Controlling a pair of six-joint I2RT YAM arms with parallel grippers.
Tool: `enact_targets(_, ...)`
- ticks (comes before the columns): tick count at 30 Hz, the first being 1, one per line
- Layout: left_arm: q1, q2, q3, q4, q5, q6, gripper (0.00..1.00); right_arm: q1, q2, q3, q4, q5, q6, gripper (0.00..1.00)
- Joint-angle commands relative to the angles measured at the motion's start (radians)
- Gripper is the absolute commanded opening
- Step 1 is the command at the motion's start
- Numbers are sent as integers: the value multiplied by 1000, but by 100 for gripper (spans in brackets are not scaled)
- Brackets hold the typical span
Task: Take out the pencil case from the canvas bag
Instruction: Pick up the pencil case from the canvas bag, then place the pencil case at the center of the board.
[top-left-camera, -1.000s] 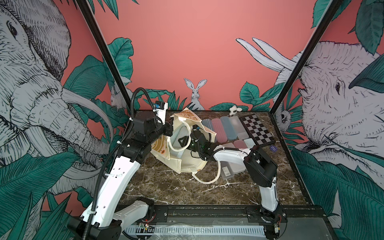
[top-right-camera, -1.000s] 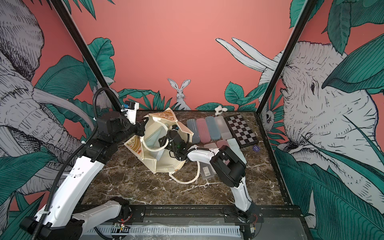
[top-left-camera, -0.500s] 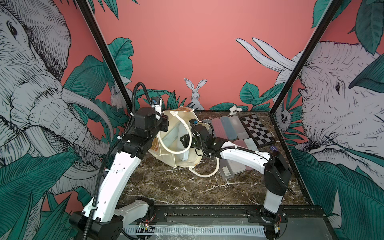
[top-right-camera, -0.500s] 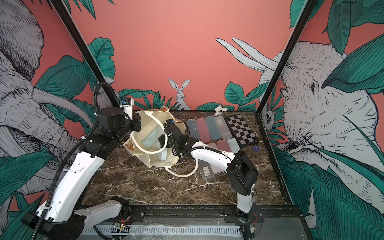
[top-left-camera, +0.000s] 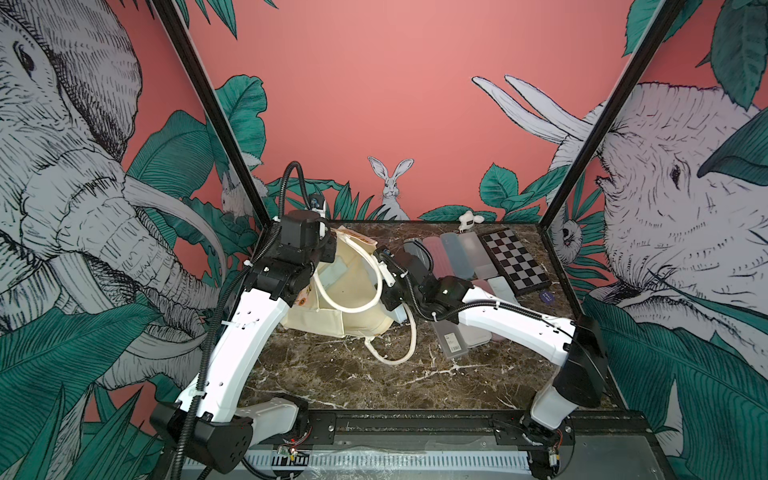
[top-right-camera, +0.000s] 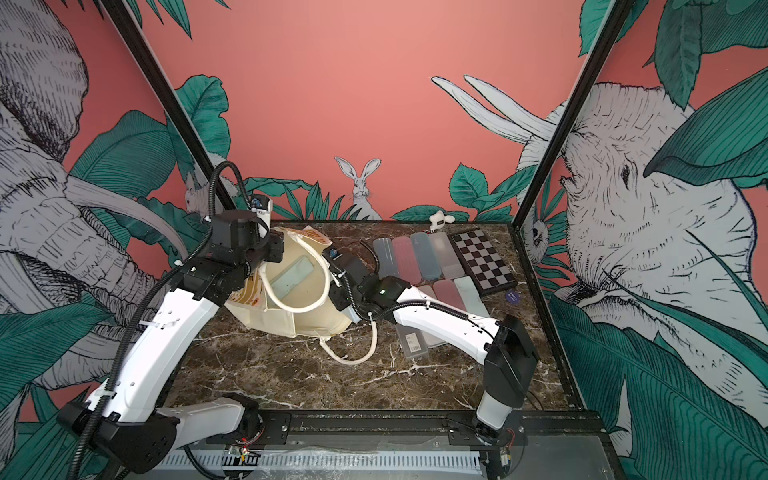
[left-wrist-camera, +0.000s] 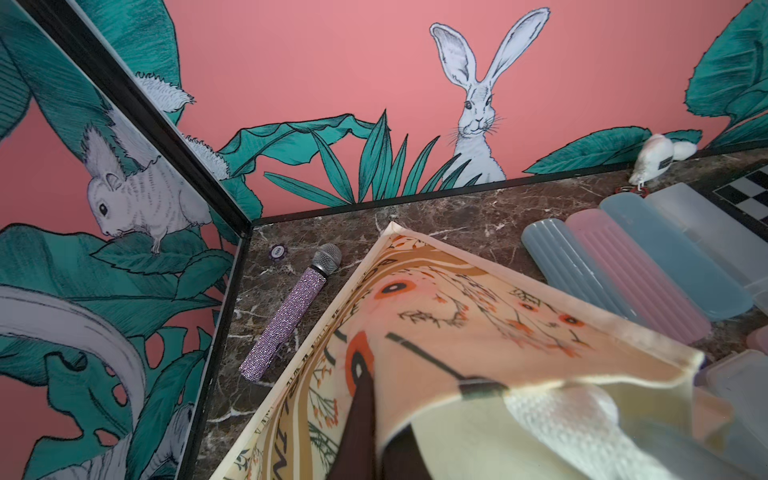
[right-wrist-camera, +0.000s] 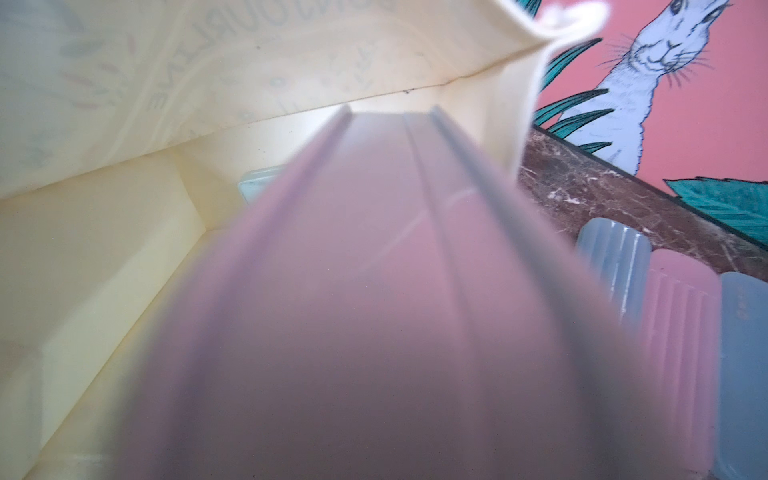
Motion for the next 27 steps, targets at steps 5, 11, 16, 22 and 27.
enact_targets(5,48,-2,72,-3,-90,-18,0,-3,-97,-43,-52,50,-57,23)
enact_targets(11,73,-12,73,-8,-101,-33,0,-22,-129,-37,-139,73,-80,21)
enact_targets(16,78,-30,70,-7,-119,-31,0,-63,-118,14,-269,35,-29,20)
enact_targets(22,79,-82,68,-18,-183,-29,0,-123,71,179,-512,-48,79,24)
enact_targets(27,80,-122,71,-29,-195,-19,0,-131,255,333,-652,-88,142,26)
